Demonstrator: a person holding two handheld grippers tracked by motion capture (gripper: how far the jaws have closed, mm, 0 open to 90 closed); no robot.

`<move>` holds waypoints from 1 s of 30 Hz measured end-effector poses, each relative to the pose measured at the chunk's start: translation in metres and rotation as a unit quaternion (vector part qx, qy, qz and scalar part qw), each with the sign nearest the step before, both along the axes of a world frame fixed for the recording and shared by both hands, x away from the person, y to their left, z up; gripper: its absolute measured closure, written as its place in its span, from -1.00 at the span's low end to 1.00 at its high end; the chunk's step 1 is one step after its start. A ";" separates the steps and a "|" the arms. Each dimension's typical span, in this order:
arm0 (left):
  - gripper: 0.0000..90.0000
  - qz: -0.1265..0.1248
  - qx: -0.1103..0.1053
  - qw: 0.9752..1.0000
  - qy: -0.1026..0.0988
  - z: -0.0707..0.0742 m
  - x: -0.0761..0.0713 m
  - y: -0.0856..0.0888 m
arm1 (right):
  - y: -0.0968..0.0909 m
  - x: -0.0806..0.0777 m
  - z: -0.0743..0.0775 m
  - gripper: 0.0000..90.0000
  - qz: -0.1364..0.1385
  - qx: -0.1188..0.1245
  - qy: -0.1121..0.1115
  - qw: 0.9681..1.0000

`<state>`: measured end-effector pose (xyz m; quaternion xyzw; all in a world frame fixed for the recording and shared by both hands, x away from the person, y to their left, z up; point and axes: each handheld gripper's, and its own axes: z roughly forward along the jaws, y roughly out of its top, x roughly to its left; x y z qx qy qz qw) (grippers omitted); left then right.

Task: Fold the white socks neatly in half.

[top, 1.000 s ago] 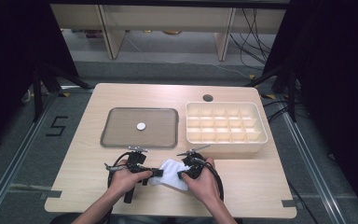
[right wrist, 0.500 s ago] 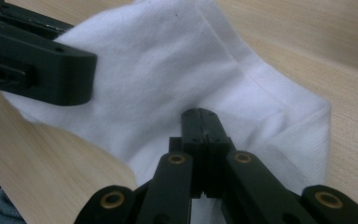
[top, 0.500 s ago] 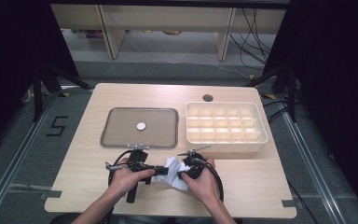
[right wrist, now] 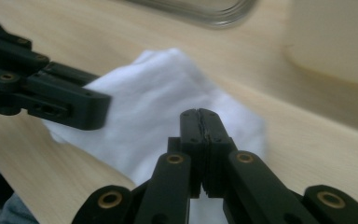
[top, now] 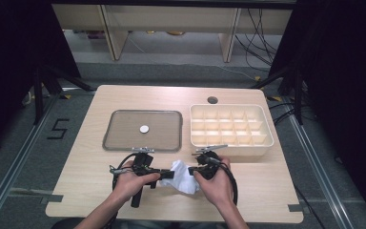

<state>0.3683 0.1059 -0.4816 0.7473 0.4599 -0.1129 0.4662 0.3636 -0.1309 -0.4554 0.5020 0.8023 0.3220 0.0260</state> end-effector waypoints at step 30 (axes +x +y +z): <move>0.78 -0.002 0.010 1.000 -0.017 0.004 -0.001 -0.007 | -0.020 -0.006 -0.019 0.96 -0.038 -0.024 0.026 0.999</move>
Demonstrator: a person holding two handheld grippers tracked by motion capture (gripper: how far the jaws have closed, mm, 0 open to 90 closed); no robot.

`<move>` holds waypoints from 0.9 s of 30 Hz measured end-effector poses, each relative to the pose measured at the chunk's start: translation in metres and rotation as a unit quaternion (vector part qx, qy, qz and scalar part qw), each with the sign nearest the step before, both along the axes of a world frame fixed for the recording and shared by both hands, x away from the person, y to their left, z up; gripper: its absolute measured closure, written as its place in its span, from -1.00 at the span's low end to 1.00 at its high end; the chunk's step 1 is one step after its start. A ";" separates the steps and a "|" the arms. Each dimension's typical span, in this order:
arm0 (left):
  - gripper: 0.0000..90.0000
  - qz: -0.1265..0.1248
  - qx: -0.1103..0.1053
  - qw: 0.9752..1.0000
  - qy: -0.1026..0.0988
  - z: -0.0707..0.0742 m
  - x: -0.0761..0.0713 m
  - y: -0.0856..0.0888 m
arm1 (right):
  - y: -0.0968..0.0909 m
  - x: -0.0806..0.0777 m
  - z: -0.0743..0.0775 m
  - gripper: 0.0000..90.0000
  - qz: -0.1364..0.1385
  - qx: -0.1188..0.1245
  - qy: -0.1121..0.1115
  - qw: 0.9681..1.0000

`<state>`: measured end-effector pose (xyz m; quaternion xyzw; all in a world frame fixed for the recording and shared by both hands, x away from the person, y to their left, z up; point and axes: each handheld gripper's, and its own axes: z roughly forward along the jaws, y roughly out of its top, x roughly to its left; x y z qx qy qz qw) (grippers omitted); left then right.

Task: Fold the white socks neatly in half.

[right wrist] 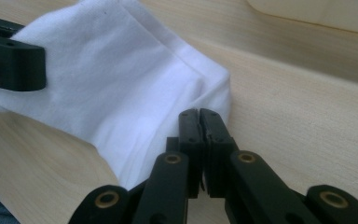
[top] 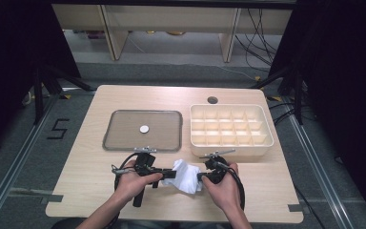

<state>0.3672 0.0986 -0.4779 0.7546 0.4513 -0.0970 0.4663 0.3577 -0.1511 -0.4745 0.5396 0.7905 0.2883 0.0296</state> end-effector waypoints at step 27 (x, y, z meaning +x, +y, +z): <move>0.77 -0.011 -0.001 1.000 -0.011 0.006 -0.001 -0.012 | 0.009 0.000 -0.003 0.96 0.015 0.005 0.000 1.000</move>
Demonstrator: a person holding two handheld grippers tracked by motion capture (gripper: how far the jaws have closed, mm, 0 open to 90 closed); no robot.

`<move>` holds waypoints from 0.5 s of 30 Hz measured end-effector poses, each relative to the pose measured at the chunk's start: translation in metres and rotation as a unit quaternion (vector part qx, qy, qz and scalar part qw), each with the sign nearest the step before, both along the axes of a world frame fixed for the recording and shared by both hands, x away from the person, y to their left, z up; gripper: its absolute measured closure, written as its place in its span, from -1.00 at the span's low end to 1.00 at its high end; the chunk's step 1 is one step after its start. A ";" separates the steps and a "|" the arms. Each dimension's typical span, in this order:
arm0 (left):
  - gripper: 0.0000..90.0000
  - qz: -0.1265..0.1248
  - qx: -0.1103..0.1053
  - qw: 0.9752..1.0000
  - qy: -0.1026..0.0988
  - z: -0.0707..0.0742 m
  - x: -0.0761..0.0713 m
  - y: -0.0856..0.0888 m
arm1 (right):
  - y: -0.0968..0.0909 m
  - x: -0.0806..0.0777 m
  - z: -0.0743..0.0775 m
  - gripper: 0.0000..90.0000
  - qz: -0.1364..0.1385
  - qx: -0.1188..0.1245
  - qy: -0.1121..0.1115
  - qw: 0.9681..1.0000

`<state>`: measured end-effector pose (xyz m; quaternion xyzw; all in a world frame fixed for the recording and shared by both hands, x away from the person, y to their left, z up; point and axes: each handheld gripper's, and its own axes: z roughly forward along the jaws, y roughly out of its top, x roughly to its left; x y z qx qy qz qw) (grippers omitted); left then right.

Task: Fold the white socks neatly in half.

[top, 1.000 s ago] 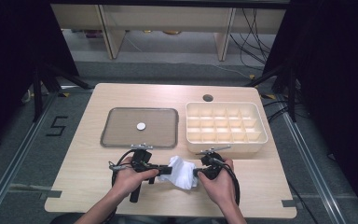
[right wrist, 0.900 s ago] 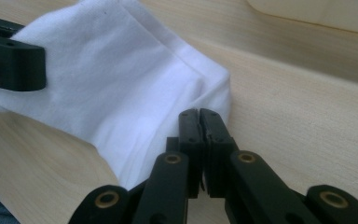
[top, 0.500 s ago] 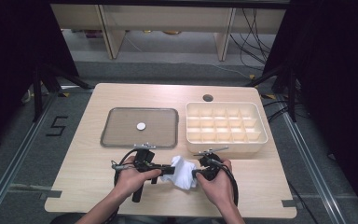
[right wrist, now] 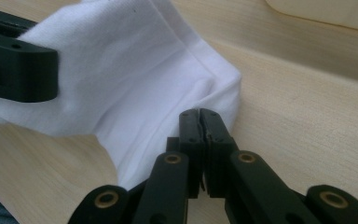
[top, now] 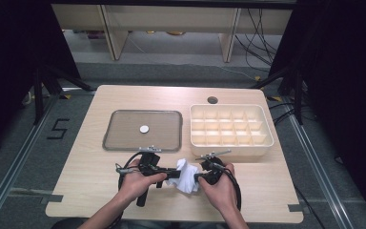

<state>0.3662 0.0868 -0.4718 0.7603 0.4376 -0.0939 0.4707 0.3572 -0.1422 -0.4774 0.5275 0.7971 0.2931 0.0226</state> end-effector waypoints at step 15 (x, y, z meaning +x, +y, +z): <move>0.77 -0.006 0.001 1.000 -0.004 0.001 0.000 -0.002 | 0.004 0.001 -0.002 0.97 0.006 -0.005 -0.006 1.000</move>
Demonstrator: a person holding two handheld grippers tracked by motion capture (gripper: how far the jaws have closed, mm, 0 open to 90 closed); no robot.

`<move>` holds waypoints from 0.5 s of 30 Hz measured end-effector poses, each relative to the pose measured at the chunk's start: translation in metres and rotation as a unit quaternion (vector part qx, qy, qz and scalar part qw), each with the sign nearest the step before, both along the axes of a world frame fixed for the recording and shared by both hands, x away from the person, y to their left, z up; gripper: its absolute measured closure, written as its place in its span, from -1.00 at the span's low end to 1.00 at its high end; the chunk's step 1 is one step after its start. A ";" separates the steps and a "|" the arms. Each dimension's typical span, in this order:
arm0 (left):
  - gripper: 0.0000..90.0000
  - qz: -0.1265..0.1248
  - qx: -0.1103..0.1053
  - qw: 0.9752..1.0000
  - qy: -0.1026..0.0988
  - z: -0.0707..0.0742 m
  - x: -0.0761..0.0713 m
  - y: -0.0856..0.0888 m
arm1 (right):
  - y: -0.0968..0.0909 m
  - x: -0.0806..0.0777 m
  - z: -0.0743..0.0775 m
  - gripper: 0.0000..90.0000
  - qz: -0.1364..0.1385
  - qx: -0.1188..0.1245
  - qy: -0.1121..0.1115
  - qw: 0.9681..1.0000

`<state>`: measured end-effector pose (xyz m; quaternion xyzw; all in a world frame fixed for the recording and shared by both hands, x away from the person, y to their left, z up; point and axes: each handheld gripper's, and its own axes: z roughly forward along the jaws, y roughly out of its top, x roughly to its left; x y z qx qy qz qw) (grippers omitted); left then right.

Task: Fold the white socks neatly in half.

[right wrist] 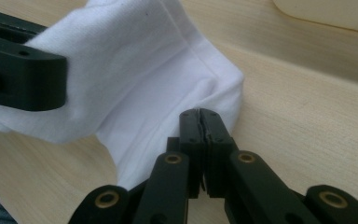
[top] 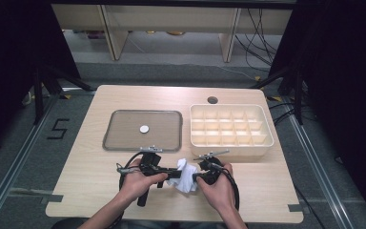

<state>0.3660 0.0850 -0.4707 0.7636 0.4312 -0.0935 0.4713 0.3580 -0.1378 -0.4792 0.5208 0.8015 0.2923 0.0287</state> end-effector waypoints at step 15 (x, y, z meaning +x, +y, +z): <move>0.77 -0.003 0.005 1.000 -0.011 0.002 -0.001 -0.001 | 0.008 0.002 -0.001 0.96 0.004 0.010 0.003 1.000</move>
